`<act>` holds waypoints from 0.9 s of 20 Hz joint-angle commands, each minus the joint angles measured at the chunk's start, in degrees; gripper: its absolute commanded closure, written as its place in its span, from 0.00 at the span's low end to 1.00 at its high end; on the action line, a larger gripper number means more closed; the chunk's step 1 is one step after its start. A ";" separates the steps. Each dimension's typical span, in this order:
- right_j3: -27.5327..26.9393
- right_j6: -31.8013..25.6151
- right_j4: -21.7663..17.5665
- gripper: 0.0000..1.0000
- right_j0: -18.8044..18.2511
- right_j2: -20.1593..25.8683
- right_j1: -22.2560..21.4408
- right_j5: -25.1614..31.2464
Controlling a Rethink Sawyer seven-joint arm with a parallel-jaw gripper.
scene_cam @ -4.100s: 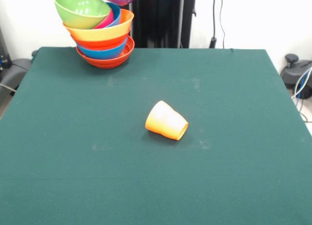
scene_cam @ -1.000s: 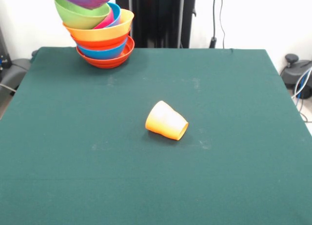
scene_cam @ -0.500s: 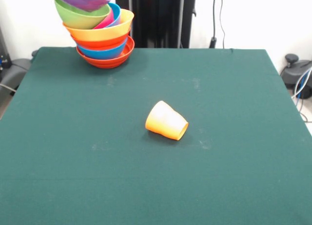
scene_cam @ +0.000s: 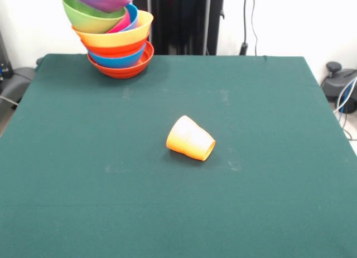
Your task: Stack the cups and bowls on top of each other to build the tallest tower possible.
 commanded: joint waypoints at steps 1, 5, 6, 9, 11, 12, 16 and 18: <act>5.37 -5.54 -3.33 1.00 4.69 -2.28 -0.24 -0.74; 5.77 -4.42 -3.92 1.00 5.41 -2.73 -0.62 -1.71; 5.90 -4.13 -4.10 1.00 5.54 -2.80 -0.73 -2.06; 5.89 -3.59 -4.61 0.00 5.45 -3.09 -0.70 -3.72; 5.81 -3.80 -5.01 0.00 5.64 -2.92 -1.06 -3.86; 5.76 -3.90 -5.21 0.00 5.73 -2.83 -1.23 -3.93; 5.74 -3.61 -5.77 0.00 5.73 -3.55 -1.59 -4.63; 5.44 -4.21 -5.80 0.00 5.70 -4.14 -0.76 -4.56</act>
